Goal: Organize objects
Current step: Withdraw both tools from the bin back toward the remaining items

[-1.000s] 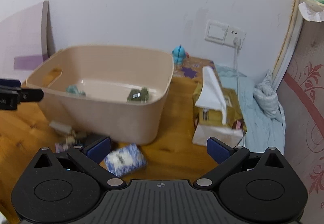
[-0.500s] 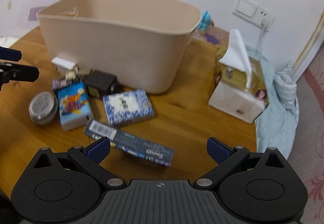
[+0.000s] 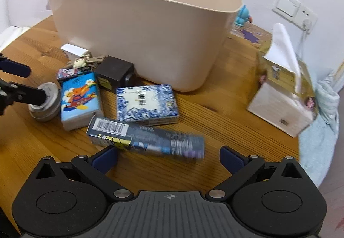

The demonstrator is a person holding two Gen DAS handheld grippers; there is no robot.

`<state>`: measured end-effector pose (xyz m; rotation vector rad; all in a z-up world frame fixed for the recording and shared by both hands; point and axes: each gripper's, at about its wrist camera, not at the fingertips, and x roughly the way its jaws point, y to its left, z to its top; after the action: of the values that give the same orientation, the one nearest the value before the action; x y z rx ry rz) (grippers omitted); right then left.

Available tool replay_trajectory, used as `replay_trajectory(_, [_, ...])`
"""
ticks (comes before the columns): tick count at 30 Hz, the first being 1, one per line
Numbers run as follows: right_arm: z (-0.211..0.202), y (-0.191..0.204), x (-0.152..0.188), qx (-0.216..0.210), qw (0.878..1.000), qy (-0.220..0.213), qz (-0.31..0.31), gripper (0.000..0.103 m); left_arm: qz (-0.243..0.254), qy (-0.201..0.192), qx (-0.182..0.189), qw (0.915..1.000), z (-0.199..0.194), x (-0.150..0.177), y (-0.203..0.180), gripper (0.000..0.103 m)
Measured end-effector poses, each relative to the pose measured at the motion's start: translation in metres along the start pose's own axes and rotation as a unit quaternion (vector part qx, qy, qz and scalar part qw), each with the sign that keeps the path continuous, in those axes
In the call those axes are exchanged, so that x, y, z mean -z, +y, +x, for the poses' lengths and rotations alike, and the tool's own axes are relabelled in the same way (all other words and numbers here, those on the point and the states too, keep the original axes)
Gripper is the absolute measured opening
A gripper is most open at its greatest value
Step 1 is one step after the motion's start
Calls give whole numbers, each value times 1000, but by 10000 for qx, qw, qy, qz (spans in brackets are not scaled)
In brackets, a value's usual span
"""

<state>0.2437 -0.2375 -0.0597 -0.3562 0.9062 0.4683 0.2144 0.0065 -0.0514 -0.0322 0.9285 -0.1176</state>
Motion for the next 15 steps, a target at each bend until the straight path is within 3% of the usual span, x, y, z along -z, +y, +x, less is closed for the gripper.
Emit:
replay_trajectory(11, [1, 17, 2, -361, 9993, -45, 75, 103, -25, -29, 70, 10000, 4, -1, 0, 87])
replay_trajectory(15, [-2, 21, 3, -495, 9987, -49, 119, 94, -81, -63, 106, 9999, 4, 0, 1, 87])
